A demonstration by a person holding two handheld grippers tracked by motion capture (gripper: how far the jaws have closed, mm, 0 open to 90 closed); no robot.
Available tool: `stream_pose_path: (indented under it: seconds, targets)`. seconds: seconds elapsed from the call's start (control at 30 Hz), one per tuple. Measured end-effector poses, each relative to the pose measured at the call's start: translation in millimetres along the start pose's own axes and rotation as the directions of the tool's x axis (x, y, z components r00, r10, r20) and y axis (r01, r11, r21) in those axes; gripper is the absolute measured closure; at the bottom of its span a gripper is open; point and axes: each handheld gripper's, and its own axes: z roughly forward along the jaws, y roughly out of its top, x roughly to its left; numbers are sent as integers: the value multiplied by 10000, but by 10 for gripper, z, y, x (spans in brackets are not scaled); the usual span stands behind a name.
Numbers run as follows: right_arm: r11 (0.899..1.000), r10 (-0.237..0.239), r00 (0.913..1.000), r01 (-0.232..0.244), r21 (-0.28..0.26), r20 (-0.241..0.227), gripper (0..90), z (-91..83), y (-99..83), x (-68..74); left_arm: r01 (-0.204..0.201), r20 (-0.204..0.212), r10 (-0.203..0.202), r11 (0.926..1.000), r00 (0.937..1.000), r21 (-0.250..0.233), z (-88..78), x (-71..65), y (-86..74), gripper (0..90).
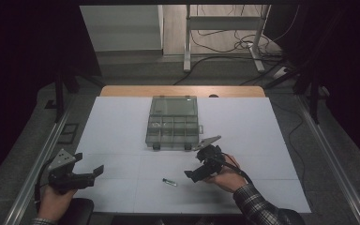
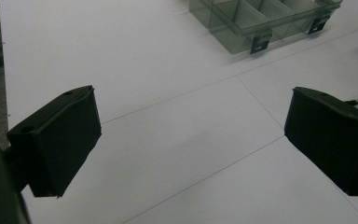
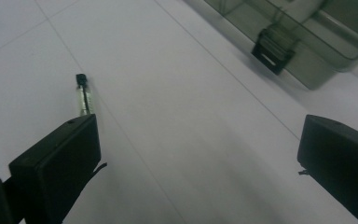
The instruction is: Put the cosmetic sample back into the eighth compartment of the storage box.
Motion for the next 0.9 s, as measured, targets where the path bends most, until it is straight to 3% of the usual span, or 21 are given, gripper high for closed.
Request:
stream_pose_path:
  seconds: [0.17,0.5,0.63,0.9]
  targets:
    - [9996,-210,9998,211,179,-45,29,53,49,57,-19,-3,19,10000,10000,15,0,-1,1,41]
    - [9983,-428,9970,452,364,-651,253,167,167,175,-29,-1,29,10000,10000,33,0,-1,1,41]
    - [9957,-534,9901,626,682,-1297,372,240,213,251,-44,-12,44,10000,10000,39,2,-3,1,41]
    - [9888,-920,9788,1114,990,-1832,526,333,249,361,-67,-27,67,10000,10000,56,3,-5,2,41]
